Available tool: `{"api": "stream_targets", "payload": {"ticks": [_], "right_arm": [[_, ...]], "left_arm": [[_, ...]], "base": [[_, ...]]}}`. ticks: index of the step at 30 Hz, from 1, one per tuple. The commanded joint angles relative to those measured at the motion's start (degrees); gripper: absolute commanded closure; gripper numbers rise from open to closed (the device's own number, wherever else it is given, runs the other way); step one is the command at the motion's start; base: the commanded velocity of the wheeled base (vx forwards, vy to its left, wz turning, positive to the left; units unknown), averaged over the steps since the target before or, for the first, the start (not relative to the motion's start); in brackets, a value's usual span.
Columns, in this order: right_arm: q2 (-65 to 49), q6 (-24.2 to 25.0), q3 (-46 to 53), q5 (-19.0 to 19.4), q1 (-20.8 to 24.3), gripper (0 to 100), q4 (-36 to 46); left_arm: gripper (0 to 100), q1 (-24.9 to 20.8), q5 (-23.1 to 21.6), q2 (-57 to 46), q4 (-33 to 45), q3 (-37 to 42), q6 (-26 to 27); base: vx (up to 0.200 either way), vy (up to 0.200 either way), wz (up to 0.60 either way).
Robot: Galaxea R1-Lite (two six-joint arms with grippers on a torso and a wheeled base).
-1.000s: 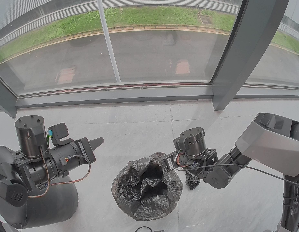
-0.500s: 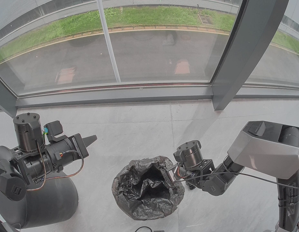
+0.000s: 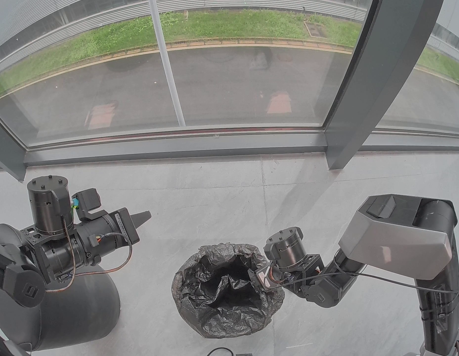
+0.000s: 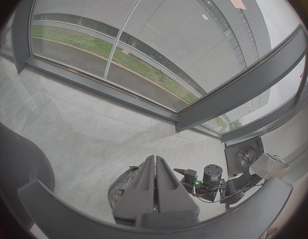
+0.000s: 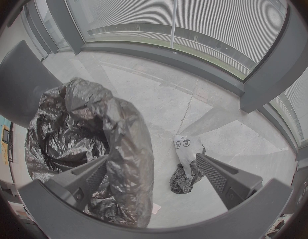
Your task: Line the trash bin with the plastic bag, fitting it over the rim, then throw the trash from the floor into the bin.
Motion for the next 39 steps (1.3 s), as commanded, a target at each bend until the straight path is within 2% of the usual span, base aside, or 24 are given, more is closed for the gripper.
{"api": "stream_targets", "payload": {"ticks": [1,12,20,30,35,39], "right_arm": [[2.0,0.0,-0.2,0.0,0.5,0,0.0],[2.0,0.0,-1.1,0.0,0.5,0,0.0],[-6.2,-0.1,-1.5,0.1,1.8,0,1.6],[-4.7,-0.1,-12.2,0.0,4.8,0,8.6],[-1.5,0.0,-18.9,0.0,5.2,0,11.9],[-0.2,0.0,-20.5,0.0,5.3,0,13.2]], "left_arm": [[100,-0.1,0.0,0.7,0.0,0.0,0.0],[100,0.0,0.0,0.7,0.0,0.0,0.0],[100,0.0,0.0,0.6,0.0,0.0,0.0],[100,0.0,0.0,0.5,0.0,-0.1,0.0],[100,0.0,0.0,0.5,0.0,0.0,0.0],[100,0.0,0.0,0.5,0.0,-0.1,0.0]], "base": [[0.000,0.000,0.00],[0.000,0.000,0.00],[0.000,0.000,0.00],[0.000,0.000,0.00],[0.000,0.000,0.00],[0.000,0.000,0.00]]}}
